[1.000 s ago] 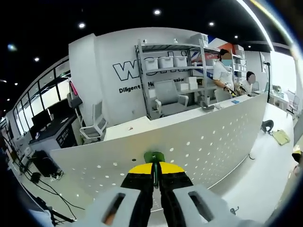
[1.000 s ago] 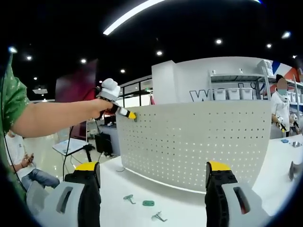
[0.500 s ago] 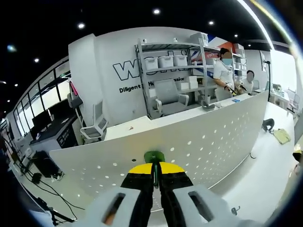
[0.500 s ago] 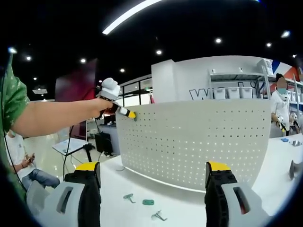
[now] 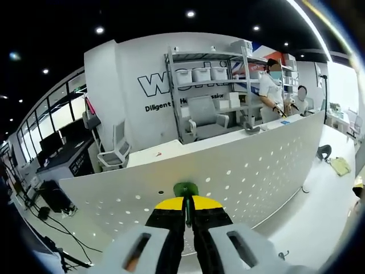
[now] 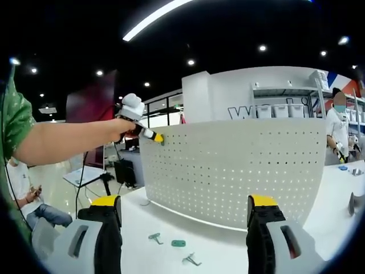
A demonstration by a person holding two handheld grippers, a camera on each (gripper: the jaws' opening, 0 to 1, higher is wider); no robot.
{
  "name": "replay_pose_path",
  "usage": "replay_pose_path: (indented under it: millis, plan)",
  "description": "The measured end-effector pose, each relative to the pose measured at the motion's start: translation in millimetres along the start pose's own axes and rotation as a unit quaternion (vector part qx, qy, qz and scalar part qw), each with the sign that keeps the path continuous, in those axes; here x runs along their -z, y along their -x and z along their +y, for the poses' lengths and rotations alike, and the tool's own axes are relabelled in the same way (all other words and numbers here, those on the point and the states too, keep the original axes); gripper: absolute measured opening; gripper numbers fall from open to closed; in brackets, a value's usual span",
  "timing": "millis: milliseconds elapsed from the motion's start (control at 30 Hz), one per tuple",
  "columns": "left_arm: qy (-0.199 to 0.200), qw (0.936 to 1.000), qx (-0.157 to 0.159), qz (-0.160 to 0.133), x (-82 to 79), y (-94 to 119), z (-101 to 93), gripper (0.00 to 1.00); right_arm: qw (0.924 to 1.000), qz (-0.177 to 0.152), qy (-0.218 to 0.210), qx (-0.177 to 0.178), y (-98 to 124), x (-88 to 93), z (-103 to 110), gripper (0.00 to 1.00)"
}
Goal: Insert the hook assembly into the mounting plate slot until the hook locks in place.
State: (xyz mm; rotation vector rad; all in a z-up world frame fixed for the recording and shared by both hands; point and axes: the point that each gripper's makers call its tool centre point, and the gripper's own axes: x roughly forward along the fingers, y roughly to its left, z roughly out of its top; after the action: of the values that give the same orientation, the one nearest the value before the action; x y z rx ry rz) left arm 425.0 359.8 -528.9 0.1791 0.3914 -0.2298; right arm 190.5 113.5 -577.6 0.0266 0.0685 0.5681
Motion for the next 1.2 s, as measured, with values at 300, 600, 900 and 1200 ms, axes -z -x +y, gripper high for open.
replay_pose_path:
  millis: [300, 600, 900, 1200]
  plan:
    - [0.019, 0.9998, -0.009, -0.006, 0.6, 0, -0.2, 0.03, 1.0, -0.001, -0.002, 0.0, 1, 0.3, -2, 0.92]
    - [0.035, 0.9992, -0.017, -0.011, 0.9, 1, 0.2, 0.03, 1.0, -0.003, -0.003, -0.005, 0, -0.9, -4, 0.92]
    - [0.049, 0.9983, -0.027, -0.016, 0.6, 0, 0.8, 0.03, 0.9999, -0.004, -0.005, -0.01, 1, 0.1, -10, 0.92]
    - [0.053, 0.9979, -0.032, -0.02, 0.9, 0, 0.6, 0.03, 0.9999, 0.0, -0.004, -0.016, -1, 2.6, -12, 0.92]
